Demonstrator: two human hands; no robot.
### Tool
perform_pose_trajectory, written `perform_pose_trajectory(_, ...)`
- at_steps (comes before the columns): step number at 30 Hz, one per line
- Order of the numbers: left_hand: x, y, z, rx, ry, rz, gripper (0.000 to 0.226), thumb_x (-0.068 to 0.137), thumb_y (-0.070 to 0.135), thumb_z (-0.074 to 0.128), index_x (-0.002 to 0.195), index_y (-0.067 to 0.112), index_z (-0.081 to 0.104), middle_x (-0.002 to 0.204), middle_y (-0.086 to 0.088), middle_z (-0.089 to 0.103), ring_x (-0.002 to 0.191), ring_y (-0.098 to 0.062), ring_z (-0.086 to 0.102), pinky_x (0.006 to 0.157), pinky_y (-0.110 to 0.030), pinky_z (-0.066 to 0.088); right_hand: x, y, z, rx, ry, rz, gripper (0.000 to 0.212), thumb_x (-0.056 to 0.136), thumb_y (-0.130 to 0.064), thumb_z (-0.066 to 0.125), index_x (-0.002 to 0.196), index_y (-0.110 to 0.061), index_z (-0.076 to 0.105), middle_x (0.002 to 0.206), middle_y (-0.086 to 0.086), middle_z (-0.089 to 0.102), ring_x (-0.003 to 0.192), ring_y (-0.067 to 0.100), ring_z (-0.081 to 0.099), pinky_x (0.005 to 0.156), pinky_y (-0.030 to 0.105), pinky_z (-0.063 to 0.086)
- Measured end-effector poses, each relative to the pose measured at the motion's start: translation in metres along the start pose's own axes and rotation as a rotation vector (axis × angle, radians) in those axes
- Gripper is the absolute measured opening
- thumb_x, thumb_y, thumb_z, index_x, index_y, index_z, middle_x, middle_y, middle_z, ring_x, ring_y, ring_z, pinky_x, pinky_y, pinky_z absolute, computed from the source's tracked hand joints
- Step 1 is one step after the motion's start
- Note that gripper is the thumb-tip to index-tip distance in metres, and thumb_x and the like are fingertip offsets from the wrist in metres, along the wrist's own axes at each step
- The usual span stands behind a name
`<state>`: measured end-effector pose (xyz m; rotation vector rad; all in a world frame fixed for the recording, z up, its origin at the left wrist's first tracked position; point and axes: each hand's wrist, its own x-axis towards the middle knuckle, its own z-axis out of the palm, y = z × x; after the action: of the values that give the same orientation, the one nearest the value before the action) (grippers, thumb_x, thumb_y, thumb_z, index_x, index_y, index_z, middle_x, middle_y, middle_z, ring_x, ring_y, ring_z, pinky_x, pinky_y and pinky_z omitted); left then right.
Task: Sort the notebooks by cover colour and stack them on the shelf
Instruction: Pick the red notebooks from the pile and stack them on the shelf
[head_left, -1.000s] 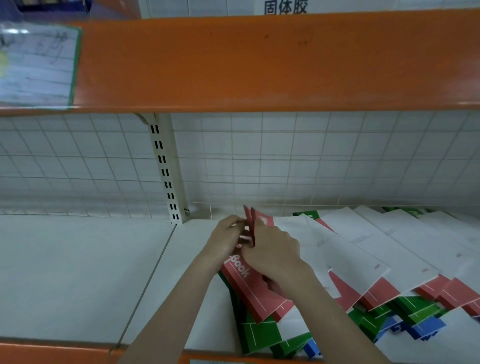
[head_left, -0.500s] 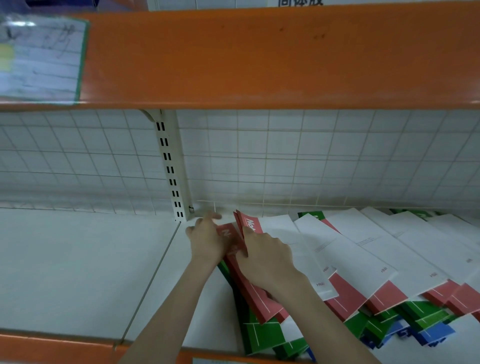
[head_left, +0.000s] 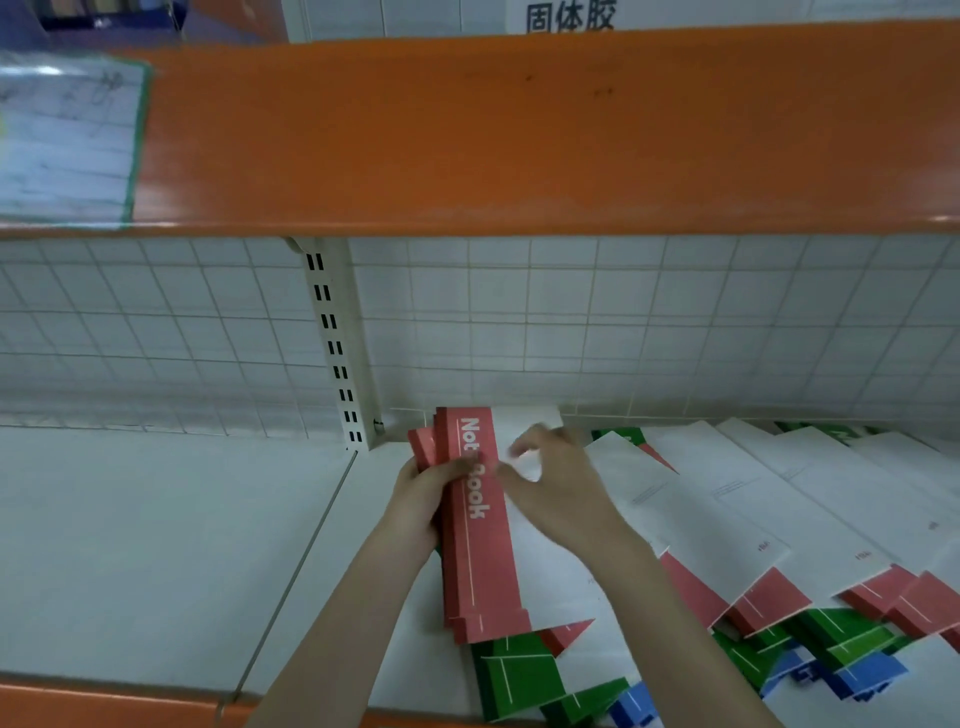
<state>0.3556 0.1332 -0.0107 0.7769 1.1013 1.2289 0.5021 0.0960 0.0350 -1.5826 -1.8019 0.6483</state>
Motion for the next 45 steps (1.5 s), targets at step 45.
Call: perform_pose_trajectory(45,-0.017,0.003,0.053,0.704,-0.153,0.162,0.036,0.1,0.048,0.027,0.114,0.02,0.045,0.106,-0.001,0.062,0.082,-0.014,0.062,0.059,-0.024,0.045,-0.029,0.055,-0.03,0.228,0.277,0.384,0.043,0.102,-0.034,0.03,0.129,-0.004,0.043,0.098,0.007,0.058,0.074,0.004,0.054,0.043,0.008,0.036)
